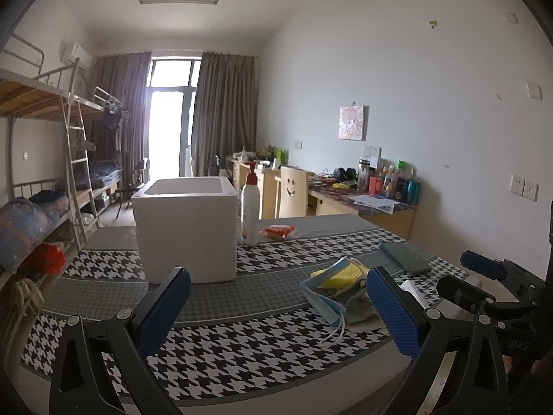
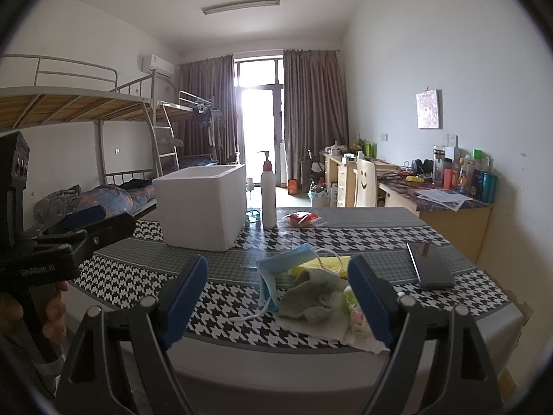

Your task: Organize soft objects

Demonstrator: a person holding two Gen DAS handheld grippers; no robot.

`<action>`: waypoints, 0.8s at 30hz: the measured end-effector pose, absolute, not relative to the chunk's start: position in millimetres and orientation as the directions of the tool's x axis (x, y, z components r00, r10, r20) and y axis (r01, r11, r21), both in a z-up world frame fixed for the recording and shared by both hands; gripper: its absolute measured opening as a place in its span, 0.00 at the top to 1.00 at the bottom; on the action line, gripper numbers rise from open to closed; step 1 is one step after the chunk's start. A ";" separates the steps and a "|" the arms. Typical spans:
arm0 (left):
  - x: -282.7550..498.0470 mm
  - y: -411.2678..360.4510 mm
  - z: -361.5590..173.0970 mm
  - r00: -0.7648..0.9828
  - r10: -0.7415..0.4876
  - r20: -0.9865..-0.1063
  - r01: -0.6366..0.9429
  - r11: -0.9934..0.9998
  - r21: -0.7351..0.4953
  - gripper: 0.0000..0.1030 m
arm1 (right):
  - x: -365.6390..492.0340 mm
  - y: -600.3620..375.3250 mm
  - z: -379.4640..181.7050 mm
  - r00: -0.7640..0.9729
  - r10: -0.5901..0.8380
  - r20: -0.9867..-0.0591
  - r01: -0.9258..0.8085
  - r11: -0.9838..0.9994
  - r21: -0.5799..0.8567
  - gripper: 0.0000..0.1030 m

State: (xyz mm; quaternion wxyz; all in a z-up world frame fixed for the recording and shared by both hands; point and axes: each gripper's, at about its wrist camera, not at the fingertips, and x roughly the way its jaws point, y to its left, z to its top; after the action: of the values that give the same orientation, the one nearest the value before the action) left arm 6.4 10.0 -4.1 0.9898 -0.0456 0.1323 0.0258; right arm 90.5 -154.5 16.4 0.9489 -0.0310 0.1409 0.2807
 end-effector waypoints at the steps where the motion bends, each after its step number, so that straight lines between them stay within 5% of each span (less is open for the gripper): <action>1: 7.0 9.8 -4.4 0.963 0.039 -0.266 -0.064 0.994 -0.084 0.01 | 90.7 -154.8 16.4 0.803 0.524 -0.284 -0.541 0.841 0.021 0.16; 24: 37.6 6.0 -8.0 0.946 -0.004 -0.323 -0.021 0.997 -0.076 0.01 | 110.7 -153.3 10.5 0.803 0.502 -0.322 -0.519 0.854 0.039 0.16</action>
State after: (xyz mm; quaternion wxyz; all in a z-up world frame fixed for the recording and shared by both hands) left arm 37.6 6.0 -8.0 0.9857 -0.0392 0.1639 0.0044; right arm 110.7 -153.3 10.5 0.9490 -0.0253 0.1624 0.2690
